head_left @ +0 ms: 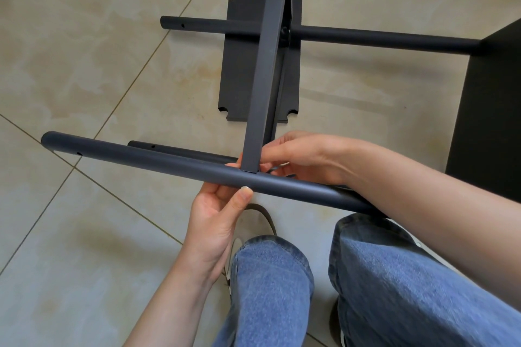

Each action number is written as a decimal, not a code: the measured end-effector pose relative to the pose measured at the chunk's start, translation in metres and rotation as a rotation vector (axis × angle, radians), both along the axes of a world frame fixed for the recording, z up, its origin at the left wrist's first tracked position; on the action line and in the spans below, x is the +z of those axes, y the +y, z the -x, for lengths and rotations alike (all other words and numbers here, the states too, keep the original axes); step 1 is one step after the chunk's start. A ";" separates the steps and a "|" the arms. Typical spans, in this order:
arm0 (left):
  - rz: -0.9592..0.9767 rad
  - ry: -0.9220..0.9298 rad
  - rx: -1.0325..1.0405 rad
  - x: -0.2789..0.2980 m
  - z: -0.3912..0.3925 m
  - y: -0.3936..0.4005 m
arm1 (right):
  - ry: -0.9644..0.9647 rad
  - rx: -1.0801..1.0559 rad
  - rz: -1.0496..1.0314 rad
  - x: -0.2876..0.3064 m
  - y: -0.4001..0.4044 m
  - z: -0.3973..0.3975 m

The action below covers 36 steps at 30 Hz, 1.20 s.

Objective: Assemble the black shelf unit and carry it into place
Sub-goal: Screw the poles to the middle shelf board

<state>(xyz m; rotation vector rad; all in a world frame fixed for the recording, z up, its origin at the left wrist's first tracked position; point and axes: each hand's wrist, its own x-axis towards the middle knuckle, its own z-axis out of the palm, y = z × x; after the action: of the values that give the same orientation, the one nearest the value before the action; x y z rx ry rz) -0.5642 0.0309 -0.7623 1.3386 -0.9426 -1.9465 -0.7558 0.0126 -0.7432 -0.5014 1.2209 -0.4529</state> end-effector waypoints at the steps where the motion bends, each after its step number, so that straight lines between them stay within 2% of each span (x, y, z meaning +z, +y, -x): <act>1: -0.002 -0.003 0.001 0.000 0.000 0.000 | -0.001 -0.006 0.003 0.000 0.000 0.001; 11: -0.004 -0.007 -0.002 0.001 -0.001 -0.001 | 0.029 0.032 -0.034 0.002 -0.001 0.006; 17: 0.005 -0.013 -0.007 0.001 -0.001 -0.001 | 0.001 0.026 0.023 0.001 0.000 0.001; 22: 0.001 -0.021 0.000 0.001 -0.001 -0.001 | -0.024 0.022 -0.035 0.003 0.000 0.012; 29: -0.005 -0.020 -0.002 0.000 -0.001 -0.002 | 0.007 0.016 -0.034 0.000 0.000 0.007; 36: 0.007 -0.009 -0.015 0.000 -0.001 -0.001 | -0.043 0.013 -0.039 -0.001 0.001 0.008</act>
<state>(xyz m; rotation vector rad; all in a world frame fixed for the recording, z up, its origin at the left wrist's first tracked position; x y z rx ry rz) -0.5631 0.0294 -0.7619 1.3413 -0.9660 -1.9480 -0.7637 0.0133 -0.7440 -0.4639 1.1823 -0.4267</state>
